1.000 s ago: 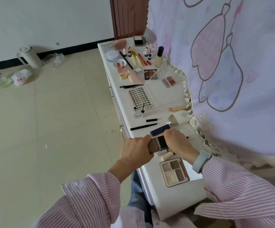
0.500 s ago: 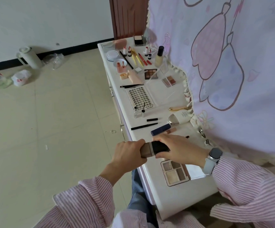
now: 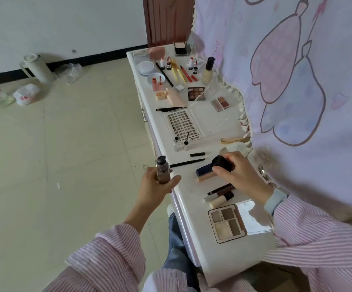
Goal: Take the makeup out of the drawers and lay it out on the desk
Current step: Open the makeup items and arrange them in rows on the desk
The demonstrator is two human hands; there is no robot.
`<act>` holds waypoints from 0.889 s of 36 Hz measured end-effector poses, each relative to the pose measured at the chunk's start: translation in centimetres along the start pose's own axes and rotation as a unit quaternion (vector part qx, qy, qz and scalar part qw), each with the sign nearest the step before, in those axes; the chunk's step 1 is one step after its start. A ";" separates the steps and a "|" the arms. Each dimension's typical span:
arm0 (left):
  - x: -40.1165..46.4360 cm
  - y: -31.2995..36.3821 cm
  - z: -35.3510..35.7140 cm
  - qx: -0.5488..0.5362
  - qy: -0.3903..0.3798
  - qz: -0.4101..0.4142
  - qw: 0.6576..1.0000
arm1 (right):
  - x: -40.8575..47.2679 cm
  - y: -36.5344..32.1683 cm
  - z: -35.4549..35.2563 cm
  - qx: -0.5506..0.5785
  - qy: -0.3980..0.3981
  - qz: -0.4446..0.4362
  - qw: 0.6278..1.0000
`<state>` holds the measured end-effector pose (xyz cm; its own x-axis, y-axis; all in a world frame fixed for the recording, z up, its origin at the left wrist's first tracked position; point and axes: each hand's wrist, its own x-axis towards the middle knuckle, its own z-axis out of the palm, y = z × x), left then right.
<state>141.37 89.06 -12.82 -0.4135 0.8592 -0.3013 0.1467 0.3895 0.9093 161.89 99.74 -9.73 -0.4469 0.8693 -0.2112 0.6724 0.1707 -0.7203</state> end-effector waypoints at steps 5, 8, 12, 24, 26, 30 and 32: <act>1.5 -2.4 2.5 0.036 -0.031 -0.052 0.998 | 1.7 0.6 1.5 0.055 0.011 0.049 0.997; 2.4 -3.3 3.5 0.045 -0.025 -0.062 0.997 | 2.9 1.3 2.1 0.055 0.012 0.028 0.998; 3.1 -3.3 4.2 0.042 -0.028 -0.043 0.998 | 5.0 1.8 2.7 0.002 0.034 0.001 0.999; 5.3 -2.9 5.2 0.100 -0.006 0.051 0.994 | 10.9 2.4 4.1 -0.104 0.033 -0.002 0.994; 5.6 -2.9 5.3 0.109 -0.003 0.061 0.992 | 11.2 2.4 4.3 -0.113 0.022 -0.005 0.993; 5.7 -2.8 5.3 0.097 0.003 0.066 0.993 | 11.0 2.4 4.3 -0.136 0.019 -0.030 0.990; 5.7 -2.8 5.3 0.094 0.006 0.080 0.992 | 10.6 2.3 4.1 -0.133 0.030 -0.038 0.990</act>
<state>143.37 94.66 -18.64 -0.3826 0.9111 -0.1535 0.3753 0.3050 0.8753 156.31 107.41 -16.38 -0.4718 0.8738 -0.1178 0.7730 0.3457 -0.5319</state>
